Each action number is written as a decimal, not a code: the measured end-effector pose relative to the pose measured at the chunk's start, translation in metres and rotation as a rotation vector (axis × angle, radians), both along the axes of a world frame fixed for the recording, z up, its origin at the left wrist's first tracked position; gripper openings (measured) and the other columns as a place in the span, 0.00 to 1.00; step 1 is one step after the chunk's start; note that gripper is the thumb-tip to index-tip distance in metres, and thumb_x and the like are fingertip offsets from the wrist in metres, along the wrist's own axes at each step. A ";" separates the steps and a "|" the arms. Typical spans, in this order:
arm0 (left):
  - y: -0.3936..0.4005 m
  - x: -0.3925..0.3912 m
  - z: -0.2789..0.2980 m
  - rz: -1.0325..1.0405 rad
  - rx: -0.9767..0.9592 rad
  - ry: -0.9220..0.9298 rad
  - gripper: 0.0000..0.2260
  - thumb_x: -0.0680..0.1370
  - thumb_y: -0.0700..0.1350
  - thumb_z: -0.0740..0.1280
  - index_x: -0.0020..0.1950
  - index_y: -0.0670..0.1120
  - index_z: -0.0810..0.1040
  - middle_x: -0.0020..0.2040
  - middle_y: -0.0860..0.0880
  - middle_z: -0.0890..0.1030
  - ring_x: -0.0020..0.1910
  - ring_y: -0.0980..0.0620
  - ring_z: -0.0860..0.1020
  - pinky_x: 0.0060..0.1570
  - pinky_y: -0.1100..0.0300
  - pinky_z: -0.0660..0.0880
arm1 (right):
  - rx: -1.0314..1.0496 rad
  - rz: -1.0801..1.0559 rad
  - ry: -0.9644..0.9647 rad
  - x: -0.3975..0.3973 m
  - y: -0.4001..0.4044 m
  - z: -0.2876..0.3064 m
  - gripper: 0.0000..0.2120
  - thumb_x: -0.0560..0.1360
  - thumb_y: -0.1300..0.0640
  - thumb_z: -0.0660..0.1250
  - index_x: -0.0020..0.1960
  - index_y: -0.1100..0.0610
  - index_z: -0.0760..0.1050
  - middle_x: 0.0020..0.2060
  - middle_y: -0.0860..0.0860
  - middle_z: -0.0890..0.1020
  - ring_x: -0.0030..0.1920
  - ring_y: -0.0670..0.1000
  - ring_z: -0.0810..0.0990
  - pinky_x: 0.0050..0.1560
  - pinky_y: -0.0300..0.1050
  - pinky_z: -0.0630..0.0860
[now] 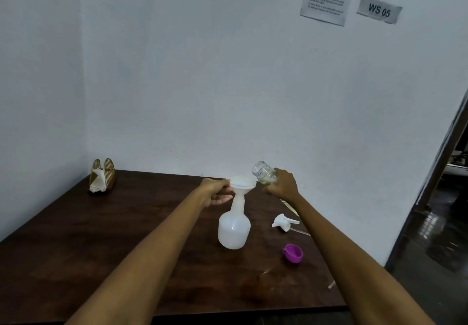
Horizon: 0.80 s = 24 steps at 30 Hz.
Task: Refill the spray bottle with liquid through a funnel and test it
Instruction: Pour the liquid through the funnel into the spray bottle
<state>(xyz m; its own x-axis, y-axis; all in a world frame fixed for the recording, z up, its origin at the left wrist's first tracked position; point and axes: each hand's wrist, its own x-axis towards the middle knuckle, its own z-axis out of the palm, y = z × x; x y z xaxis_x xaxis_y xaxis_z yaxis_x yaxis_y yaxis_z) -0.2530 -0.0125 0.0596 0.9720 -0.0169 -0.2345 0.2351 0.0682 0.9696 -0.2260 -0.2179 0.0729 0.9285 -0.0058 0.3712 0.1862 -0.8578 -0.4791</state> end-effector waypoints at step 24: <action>-0.010 0.002 -0.005 0.128 -0.005 -0.093 0.06 0.79 0.37 0.63 0.50 0.35 0.77 0.35 0.44 0.78 0.30 0.52 0.76 0.23 0.66 0.77 | -0.247 0.020 -0.017 0.008 -0.004 0.004 0.15 0.61 0.57 0.71 0.42 0.56 0.67 0.38 0.50 0.74 0.41 0.53 0.71 0.39 0.42 0.64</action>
<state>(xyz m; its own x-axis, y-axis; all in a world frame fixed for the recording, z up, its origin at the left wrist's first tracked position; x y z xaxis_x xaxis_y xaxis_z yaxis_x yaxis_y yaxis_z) -0.2508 -0.0230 0.0541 0.9838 0.1073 -0.1438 0.1336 0.0965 0.9863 -0.2177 -0.2224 0.0772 0.9213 0.1056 0.3743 0.2108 -0.9444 -0.2525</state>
